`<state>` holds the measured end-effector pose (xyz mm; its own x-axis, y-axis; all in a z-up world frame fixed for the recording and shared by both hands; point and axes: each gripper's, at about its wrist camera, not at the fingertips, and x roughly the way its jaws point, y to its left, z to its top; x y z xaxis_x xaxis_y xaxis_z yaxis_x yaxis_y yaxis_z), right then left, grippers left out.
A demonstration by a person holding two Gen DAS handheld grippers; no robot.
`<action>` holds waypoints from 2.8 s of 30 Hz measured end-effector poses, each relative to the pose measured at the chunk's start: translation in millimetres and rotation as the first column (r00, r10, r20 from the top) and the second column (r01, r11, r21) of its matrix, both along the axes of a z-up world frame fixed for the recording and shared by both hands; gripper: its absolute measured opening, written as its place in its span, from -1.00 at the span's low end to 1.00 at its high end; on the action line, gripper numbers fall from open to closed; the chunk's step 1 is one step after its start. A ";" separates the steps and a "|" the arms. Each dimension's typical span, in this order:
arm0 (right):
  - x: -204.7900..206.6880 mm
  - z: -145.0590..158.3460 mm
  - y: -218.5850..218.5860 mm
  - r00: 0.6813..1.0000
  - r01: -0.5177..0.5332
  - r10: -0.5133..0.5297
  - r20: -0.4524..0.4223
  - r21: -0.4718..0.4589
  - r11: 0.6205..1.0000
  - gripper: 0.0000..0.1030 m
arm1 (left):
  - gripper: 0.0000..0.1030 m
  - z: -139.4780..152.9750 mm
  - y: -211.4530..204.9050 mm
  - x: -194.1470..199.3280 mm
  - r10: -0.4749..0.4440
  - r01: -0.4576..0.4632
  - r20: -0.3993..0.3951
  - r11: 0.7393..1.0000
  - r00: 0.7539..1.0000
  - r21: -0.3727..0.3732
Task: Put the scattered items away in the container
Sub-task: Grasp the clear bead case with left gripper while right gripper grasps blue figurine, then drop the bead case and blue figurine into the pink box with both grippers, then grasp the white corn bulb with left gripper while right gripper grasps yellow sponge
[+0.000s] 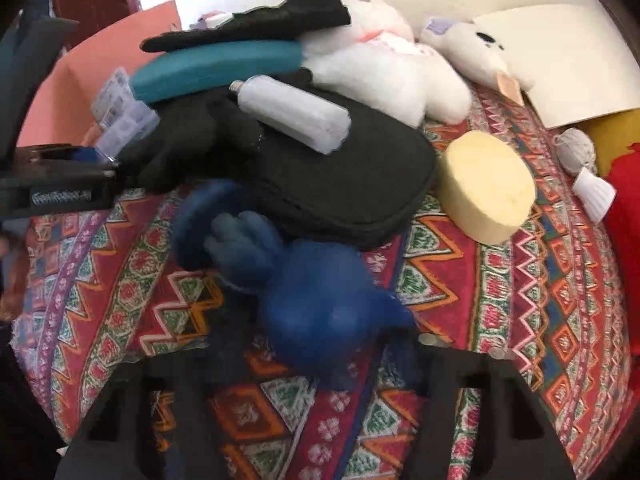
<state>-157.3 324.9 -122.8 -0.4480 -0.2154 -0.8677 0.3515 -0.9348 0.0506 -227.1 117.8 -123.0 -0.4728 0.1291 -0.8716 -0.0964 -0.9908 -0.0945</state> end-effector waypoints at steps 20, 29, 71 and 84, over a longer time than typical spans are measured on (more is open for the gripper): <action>31.2 95.1 17.4 0.986 0.024 -0.062 -0.156 -0.235 0.972 0.12 | 0.32 115.3 -13.8 79.6 0.031 0.015 -0.315 0.989 0.949 0.144; 10.8 148.8 -97.4 0.958 -0.123 0.031 -0.286 -0.309 0.943 0.12 | 0.32 170.5 -114.7 83.2 0.207 -0.194 -0.441 0.978 0.873 0.075; -40.8 47.9 -255.7 0.993 -0.021 0.084 0.080 -0.585 0.811 0.58 | 0.99 71.5 -333.9 87.9 0.587 -0.612 -0.187 0.710 0.788 -0.348; 4.1 99.9 -184.5 0.995 -0.011 -0.044 -0.085 -0.566 0.824 0.64 | 0.99 145.7 -307.9 125.0 0.610 -0.688 -0.380 0.717 0.695 -0.109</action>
